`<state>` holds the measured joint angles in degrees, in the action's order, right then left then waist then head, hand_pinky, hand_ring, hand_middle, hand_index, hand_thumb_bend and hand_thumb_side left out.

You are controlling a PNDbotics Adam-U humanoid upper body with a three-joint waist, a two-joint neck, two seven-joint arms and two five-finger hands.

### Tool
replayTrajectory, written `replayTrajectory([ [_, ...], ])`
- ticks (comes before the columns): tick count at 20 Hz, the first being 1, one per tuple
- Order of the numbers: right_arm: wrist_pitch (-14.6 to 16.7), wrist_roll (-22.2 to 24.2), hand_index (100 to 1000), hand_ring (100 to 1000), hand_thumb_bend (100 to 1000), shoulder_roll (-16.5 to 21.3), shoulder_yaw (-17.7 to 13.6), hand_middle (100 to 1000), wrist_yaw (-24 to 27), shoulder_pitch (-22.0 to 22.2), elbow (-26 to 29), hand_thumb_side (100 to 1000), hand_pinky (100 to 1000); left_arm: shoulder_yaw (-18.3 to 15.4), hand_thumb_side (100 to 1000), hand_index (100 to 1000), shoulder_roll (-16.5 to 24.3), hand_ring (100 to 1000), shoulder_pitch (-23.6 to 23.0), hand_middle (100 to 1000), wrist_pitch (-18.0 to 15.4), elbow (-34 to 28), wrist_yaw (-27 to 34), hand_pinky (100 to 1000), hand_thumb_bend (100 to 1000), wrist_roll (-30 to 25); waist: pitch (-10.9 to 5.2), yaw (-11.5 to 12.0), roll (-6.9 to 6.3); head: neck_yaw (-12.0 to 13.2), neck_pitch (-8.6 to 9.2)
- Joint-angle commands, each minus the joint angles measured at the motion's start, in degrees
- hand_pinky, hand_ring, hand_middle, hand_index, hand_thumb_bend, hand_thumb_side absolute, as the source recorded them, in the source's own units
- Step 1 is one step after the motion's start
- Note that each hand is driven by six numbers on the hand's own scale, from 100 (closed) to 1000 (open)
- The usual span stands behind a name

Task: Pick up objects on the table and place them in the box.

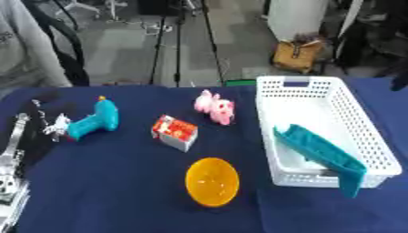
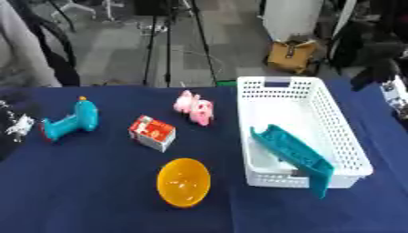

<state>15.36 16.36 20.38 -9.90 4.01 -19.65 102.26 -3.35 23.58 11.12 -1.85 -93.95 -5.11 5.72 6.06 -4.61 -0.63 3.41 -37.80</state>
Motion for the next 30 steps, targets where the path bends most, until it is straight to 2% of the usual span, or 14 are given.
replayTrajectory([
  [1, 0.1, 0.1, 758, 523, 160, 0.7, -0.6, 613, -0.2, -0.6, 0.3, 587, 481, -0.2, 599, 871, 0.8, 694, 0.5, 806, 0.0, -1.0, -0.3, 612, 437, -0.1, -0.82, -0.1, -0.06, -0.1, 0.44],
  [6, 0.1, 0.2, 758, 523, 159, 0.7, -0.6, 613, -0.2, -0.6, 0.2, 588, 480, -0.6, 577, 870, 2.1, 698, 1.4, 806, 1.4, -0.8, -3.8, 615, 434, -0.2, -0.81, -0.2, -0.04, -0.3, 0.47],
  [7, 0.1, 0.2, 758, 523, 160, 0.9, -0.6, 613, -0.3, -0.5, 0.2, 588, 481, -0.6, 395, 885, 5.1, 758, 2.3, 827, 2.4, -0.4, -6.3, 675, 612, -1.1, -0.93, -0.2, -0.17, -0.3, 0.43],
  [8, 0.2, 0.2, 758, 523, 160, 1.0, -0.6, 613, -0.3, -0.5, 0.1, 588, 481, -0.7, 395, 885, 9.0, 758, 3.9, 827, 4.1, 0.5, -12.6, 675, 612, -3.6, -1.02, -0.3, -0.19, -0.3, 0.46],
  [9, 0.2, 0.3, 758, 522, 159, 1.0, -0.5, 613, -0.3, -0.4, 0.1, 588, 481, -0.8, 380, 888, 11.1, 766, 5.3, 832, 5.3, 1.3, -19.7, 685, 652, -6.1, -1.08, -0.3, -0.23, -0.3, 0.49],
  [10, 0.2, 0.3, 758, 522, 159, 1.0, -0.5, 613, -0.3, -0.4, 0.1, 588, 481, -1.0, 380, 888, 12.1, 766, 6.4, 832, 6.0, 1.8, -25.7, 685, 652, -8.5, -1.12, -0.3, -0.24, -0.3, 0.51],
  [11, 0.2, 0.4, 759, 521, 159, 1.1, -0.5, 613, -0.3, -0.3, 0.0, 590, 481, -0.7, 340, 899, 14.1, 795, 7.9, 848, 6.4, 3.0, -30.7, 713, 712, -11.1, -1.2, -0.4, -0.38, -0.4, 0.53],
  [12, 0.2, 0.6, 759, 521, 159, 1.1, -0.4, 613, -0.4, -0.2, -0.1, 590, 481, -0.1, 340, 899, 16.3, 795, 10.1, 848, 6.4, 5.5, -35.4, 713, 712, -14.5, -1.27, -0.5, -0.46, -0.4, 0.56],
  [14, 0.2, 0.7, 759, 521, 159, 1.2, -0.4, 613, -0.4, -0.1, -0.2, 590, 481, 0.2, 344, 899, 18.3, 799, 13.1, 850, 5.5, 9.4, -40.9, 716, 700, -19.0, -1.33, -0.6, -0.53, -0.5, 0.56],
  [16, 0.2, 0.8, 759, 521, 160, 1.3, -0.3, 613, -0.4, -0.1, -0.2, 589, 481, 0.4, 345, 896, 19.3, 802, 15.1, 849, 4.8, 12.5, -43.4, 720, 698, -21.4, -1.37, -0.6, -0.58, -0.6, 0.55],
  [17, 0.3, 0.9, 759, 520, 159, 1.3, -0.3, 613, -0.4, -0.1, -0.3, 590, 480, 0.7, 339, 886, 19.7, 803, 16.3, 841, 4.5, 14.3, -44.3, 726, 671, -22.5, -1.35, -0.8, -0.63, -0.5, 0.58],
  [21, 0.3, 1.3, 758, 518, 158, 1.3, 0.0, 611, -0.3, -0.1, -0.4, 591, 480, 2.5, 346, 881, 19.7, 778, 23.5, 828, 2.0, 25.2, -46.8, 713, 667, -25.8, -1.05, -1.4, -0.81, -0.3, 0.87],
  [25, 0.4, 1.6, 758, 517, 156, 1.2, 0.0, 610, -0.2, -0.1, -0.5, 591, 479, 3.3, 353, 880, 17.6, 768, 28.5, 816, 0.2, 33.8, -48.9, 709, 658, -24.0, -0.68, -2.0, -0.79, -0.1, 1.15],
  [30, 0.6, 2.0, 757, 515, 156, 1.1, 0.2, 608, -0.1, -0.5, -0.5, 591, 479, 4.1, 366, 871, 13.9, 776, 33.3, 797, 0.0, 42.7, -54.6, 724, 688, -23.5, -0.17, -3.1, -0.71, 0.4, 1.59],
])
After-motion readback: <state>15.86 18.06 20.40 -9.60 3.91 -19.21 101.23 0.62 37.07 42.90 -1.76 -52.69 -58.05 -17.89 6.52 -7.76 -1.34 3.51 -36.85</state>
